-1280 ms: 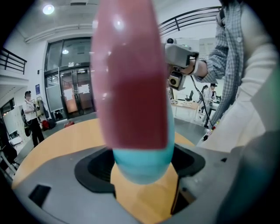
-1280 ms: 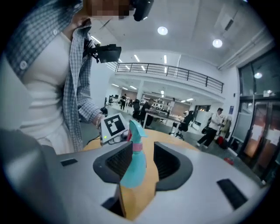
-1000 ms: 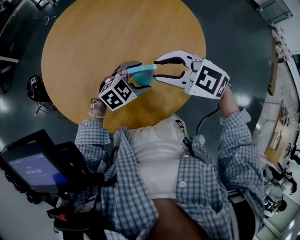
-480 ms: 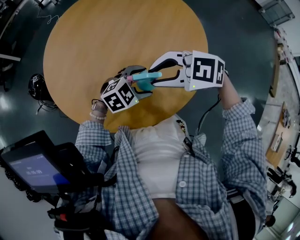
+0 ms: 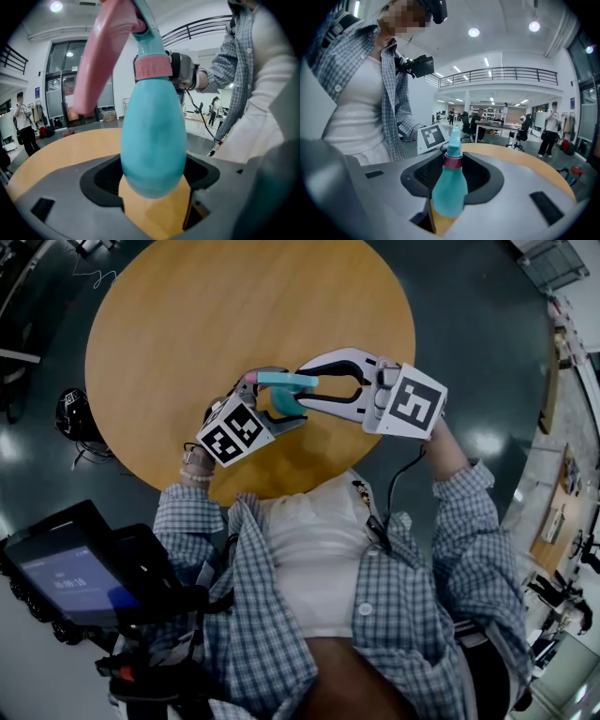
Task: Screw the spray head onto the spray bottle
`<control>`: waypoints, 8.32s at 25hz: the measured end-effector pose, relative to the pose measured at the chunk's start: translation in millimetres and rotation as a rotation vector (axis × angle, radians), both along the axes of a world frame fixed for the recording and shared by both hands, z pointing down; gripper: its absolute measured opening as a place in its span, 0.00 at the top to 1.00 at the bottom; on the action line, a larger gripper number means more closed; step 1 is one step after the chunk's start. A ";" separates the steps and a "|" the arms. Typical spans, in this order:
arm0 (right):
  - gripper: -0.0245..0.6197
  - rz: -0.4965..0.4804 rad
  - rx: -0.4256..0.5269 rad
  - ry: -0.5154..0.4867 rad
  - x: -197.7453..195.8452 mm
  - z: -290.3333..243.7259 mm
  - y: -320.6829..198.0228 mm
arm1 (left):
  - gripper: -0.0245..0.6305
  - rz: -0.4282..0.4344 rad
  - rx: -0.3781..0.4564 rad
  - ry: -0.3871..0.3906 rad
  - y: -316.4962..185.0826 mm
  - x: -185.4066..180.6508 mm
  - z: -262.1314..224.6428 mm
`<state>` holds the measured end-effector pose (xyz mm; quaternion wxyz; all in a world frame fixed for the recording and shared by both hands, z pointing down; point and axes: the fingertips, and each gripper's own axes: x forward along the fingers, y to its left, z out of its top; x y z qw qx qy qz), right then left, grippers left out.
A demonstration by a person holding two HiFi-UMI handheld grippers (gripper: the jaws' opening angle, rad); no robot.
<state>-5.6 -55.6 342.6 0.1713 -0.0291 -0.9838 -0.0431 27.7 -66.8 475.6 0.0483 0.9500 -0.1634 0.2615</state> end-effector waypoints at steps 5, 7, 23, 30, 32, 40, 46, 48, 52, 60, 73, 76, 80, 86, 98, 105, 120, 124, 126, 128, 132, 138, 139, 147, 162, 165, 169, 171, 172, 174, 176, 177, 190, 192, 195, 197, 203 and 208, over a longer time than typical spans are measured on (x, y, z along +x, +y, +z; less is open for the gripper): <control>0.77 0.149 0.051 -0.113 -4.4 -7.0 -3.6 | 0.34 -0.038 -0.021 0.063 -3.6 2.6 -11.4; 0.78 0.202 0.086 -0.133 -5.9 -7.6 -4.1 | 0.34 -0.058 -0.025 0.068 -5.2 0.5 -11.6; 0.78 -0.008 -0.080 0.046 1.8 -7.7 6.1 | 0.34 0.133 -0.016 0.015 14.7 -1.0 -18.0; 0.78 -0.223 -0.184 0.117 -3.3 -7.3 28.8 | 0.34 0.269 -0.031 -0.024 37.5 7.2 -12.4; 0.78 -0.263 -0.190 0.126 -4.3 -5.6 33.5 | 0.34 0.289 -0.030 -0.037 42.5 8.0 -8.8; 0.77 -0.160 -0.067 0.008 -5.5 -13.2 21.4 | 0.34 0.203 -0.023 0.015 28.3 2.8 -20.8; 0.77 0.052 0.051 -0.024 -5.5 -5.6 12.4 | 0.34 0.114 -0.012 -0.004 16.2 -1.5 -14.3; 0.77 0.118 0.110 -0.014 -4.4 -0.9 11.0 | 0.34 0.086 -0.002 -0.027 13.5 -2.8 -8.4; 0.77 0.288 0.135 -0.066 -2.0 0.8 5.1 | 0.34 0.029 -0.006 -0.036 8.4 -5.7 -4.6; 0.78 0.577 0.168 -0.168 -2.6 -2.6 -8.8 | 0.34 -0.163 -0.038 0.021 -9.4 -7.5 -12.5; 0.68 0.299 -0.009 -0.079 1.6 -5.7 -4.6 | 0.34 0.002 -0.022 -0.020 5.0 -9.1 -13.0; 0.68 0.147 -0.017 -0.023 -1.0 -14.2 0.7 | 0.34 0.089 -0.039 -0.037 14.8 -6.6 -11.0; 0.68 -0.073 -0.096 0.045 -9.6 -16.3 21.1 | 0.34 0.214 -0.063 -0.051 32.4 2.1 -10.4; 0.73 -0.259 -0.099 0.153 -8.4 -1.6 39.1 | 0.34 0.305 -0.060 -0.097 46.0 6.0 -6.0; 0.73 -0.169 -0.010 -0.003 -8.7 -16.3 31.9 | 0.34 0.279 -0.049 -0.024 39.0 2.9 -23.0; 0.73 0.011 0.007 -0.134 -13.0 -30.8 15.6 | 0.34 0.204 -0.023 0.024 23.8 0.6 -37.8; 0.74 0.687 0.161 -0.206 -0.6 -20.8 -30.6 | 0.34 -0.232 0.110 -0.005 -20.1 -10.4 -24.7; 0.74 0.841 0.167 -0.191 6.5 -18.1 -36.9 | 0.35 -0.303 0.151 -0.046 -26.4 -9.8 -22.5; 0.74 0.913 0.172 -0.176 7.8 -15.7 -37.6 | 0.35 -0.336 0.161 -0.065 -27.7 -9.5 -20.1; 0.74 0.967 0.159 -0.159 8.7 -11.7 -37.4 | 0.35 -0.358 0.161 -0.080 -27.7 -8.8 -17.0; 0.74 0.900 0.082 -0.173 6.8 -1.9 -39.5 | 0.35 -0.325 0.111 -0.045 -21.5 -8.5 -10.4; 0.65 0.512 -0.017 -0.107 -3.9 -5.5 -21.6 | 0.35 -0.166 0.092 0.018 -6.5 -5.7 -18.0; 0.65 0.428 -0.004 -0.077 -5.8 -4.9 -15.0 | 0.35 -0.140 0.080 0.041 -3.9 -4.4 -22.2; 0.68 0.265 0.062 -0.015 -5.5 0.9 -3.5 | 0.35 -0.100 0.042 0.118 -1.4 -0.5 -30.3; 0.70 0.302 0.012 0.027 -6.0 106.0 -7.3 | 0.35 -0.149 -0.036 -0.015 -0.2 1.3 84.1; 0.70 0.317 -0.011 0.035 1.5 113.8 -7.7 | 0.35 -0.138 -0.024 -0.059 1.1 2.9 91.3; 0.70 0.317 -0.035 0.051 3.8 121.8 -4.3 | 0.35 -0.132 -0.019 -0.097 5.3 2.7 99.5; 0.70 0.310 -0.034 0.058 1.5 123.8 -2.3 | 0.35 -0.139 -0.023 -0.096 6.4 2.3 101.6; 0.70 0.306 -0.032 0.061 0.2 124.1 -1.6 | 0.35 -0.143 -0.025 -0.091 6.6 2.5 102.1; 0.70 0.299 -0.028 0.065 -1.5 124.7 -1.2 | 0.35 -0.147 -0.028 -0.078 6.6 2.9 102.8; 0.70 0.297 -0.032 0.068 -2.4 125.4 -1.9 | 0.35 -0.142 -0.029 -0.067 6.7 2.7 103.5; 0.70 0.297 -0.034 0.070 -2.7 125.8 -2.1 | 0.35 -0.138 -0.031 -0.064 6.9 2.4 103.6; 0.61 0.308 -0.088 0.167 7.5 156.7 3.6 | 0.34 -0.129 -0.067 -0.082 22.6 -19.4 114.4; 0.61 0.326 -0.109 0.173 17.0 161.8 5.7 | 0.34 -0.152 -0.064 -0.094 26.8 -28.3 117.1; 0.61 0.368 -0.138 0.179 39.9 166.0 10.7 | 0.34 -0.195 -0.059 -0.106 35.5 -36.3 115.4; 0.61 0.409 -0.156 0.172 57.3 164.0 15.7 | 0.35 -0.225 -0.057 -0.103 43.0 -37.0 109.2; 0.85 0.613 -0.161 0.130 88.9 169.7 29.1 | 0.72 -0.320 -0.029 -0.056 61.9 -43.9 98.1; 0.97 0.665 -0.211 0.131 92.3 183.6 47.8 | 0.95 -0.346 -0.028 -0.019 69.7 -43.7 95.8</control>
